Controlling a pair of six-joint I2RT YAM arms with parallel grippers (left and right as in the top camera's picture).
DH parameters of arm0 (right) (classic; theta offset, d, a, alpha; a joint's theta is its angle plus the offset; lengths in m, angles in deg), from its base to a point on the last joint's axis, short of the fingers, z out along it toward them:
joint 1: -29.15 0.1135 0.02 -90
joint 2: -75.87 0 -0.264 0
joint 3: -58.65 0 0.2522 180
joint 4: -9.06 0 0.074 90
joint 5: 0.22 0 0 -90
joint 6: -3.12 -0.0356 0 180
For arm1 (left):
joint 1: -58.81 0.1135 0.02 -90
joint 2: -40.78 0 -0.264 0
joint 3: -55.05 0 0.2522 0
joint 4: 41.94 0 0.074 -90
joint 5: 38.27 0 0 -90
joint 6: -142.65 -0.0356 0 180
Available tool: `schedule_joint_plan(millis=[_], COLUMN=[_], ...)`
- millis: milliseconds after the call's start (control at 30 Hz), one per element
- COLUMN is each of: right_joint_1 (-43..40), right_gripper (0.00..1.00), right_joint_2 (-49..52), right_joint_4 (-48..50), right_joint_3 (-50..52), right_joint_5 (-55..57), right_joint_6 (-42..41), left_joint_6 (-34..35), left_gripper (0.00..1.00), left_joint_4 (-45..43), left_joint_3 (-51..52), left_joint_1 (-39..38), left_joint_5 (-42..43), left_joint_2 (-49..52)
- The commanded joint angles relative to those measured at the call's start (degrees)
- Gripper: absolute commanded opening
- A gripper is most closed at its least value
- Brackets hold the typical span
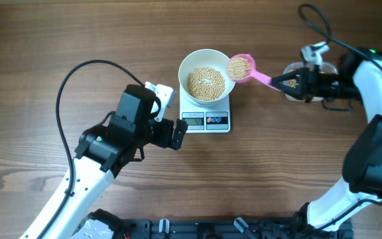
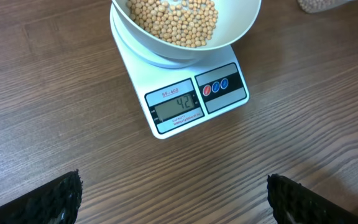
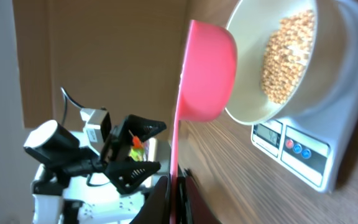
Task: Scoop item into bowl and weigh 150g on scale
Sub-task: 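Carry the filled scoop left over the white bowl, then tip the scoop to pour soybeans into the bowl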
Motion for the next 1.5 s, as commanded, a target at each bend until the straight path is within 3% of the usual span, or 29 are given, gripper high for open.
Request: schedule_joint_plan(millis=[0,167,533,667,967,1467], right_joint_1=[5.18,11.54,22.49,25.81,28.79,33.4], right_gripper=[0.04,0.04,0.04,0.04,0.04,0.04], right_joint_2=[0.7,-1.46,-11.28,-12.17,-12.17,-12.17], right_joint_4=[7.1,17.35,29.31,29.31,29.33,28.15], right_joint_3=[-4.76,-7.1,-9.46,-9.44,-9.44,-9.44], right_joint_5=[9.38,19.69,42.88,50.51,56.22,71.6], right_joint_6=[-14.75,-23.65,-20.5,-20.0,-17.35,-3.32], left_joint_6=[-1.14,-1.14,-1.14,-1.14,-1.14,-1.14], left_gripper=[1.0,1.0,1.0,1.0,1.0,1.0], left_joint_4=[-0.17,-0.17,-0.17,-0.15,-0.15,-0.15], left_joint_3=[-0.24,-0.24,-0.24,-0.24,-0.24,-0.24], left_joint_1=[-0.22,-0.2,-0.2,-0.22,-0.2,-0.2], left_joint_5=[0.7,0.7,0.7,0.7,0.7,0.7], left_joint_2=[0.02,0.02,0.02,0.02,0.02,0.02])
